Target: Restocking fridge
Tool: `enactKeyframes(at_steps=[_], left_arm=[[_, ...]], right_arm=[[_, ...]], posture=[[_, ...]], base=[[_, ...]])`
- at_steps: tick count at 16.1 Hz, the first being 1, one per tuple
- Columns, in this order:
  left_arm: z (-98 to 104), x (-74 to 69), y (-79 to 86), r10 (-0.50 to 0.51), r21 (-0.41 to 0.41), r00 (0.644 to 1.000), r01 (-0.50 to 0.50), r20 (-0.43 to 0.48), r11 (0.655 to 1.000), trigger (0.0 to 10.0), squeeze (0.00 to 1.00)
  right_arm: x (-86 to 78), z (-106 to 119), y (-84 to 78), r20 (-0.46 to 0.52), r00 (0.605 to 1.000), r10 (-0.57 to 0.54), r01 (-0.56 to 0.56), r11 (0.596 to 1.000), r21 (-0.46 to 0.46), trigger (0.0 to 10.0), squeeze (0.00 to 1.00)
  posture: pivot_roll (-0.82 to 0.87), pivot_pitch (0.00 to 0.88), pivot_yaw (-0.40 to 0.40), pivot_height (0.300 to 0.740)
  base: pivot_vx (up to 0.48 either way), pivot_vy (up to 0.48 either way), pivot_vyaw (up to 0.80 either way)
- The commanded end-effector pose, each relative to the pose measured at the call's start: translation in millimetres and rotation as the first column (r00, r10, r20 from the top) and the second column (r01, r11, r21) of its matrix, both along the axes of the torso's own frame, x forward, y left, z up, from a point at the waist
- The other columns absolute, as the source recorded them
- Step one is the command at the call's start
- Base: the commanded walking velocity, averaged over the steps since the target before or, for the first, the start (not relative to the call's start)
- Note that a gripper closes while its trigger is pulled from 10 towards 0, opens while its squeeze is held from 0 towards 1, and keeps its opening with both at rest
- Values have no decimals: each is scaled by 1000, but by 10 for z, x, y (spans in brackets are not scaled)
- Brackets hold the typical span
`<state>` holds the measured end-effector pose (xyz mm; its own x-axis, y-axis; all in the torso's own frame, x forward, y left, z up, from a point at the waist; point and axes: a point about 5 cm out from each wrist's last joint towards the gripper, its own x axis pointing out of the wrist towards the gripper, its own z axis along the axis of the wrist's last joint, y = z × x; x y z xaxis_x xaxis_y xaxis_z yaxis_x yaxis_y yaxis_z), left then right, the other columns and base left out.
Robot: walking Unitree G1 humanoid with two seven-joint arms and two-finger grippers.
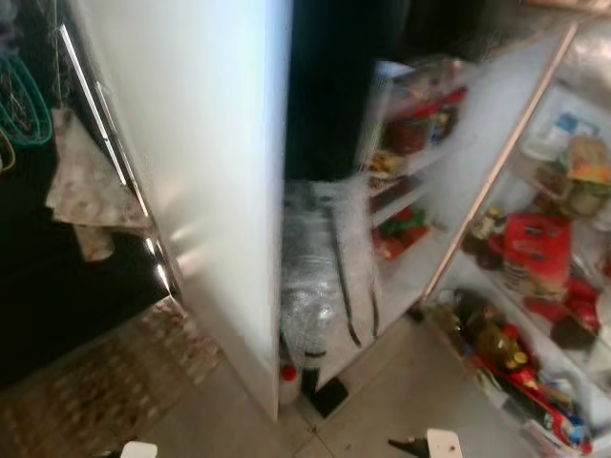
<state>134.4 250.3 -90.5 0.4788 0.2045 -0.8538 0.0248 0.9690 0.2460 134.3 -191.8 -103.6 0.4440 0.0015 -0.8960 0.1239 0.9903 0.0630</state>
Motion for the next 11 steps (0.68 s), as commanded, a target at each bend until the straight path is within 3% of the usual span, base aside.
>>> enactKeyframes(at_steps=[1,10,11], left_arm=[[0,30,-33,-7,-7,1000,7,1,1000,10000,0],[8,63,-48,-14,-2,1000,14,9,1000,10000,0],[9,66,-48,-13,0,1000,13,9,1000,10000,0]], right_arm=[[-10,2,-37,1,1000,-13,13,1000,-1,10000,0],[15,12,-35,10,1000,-6,6,1000,26,10000,0],[23,15,-31,11,1000,21,-22,1000,17,10000,0]], posture=[[80,0,-26,740],[71,0,-23,740],[70,0,-24,740]], base=[[0,-420,0],[0,-423,0],[0,-424,800]])
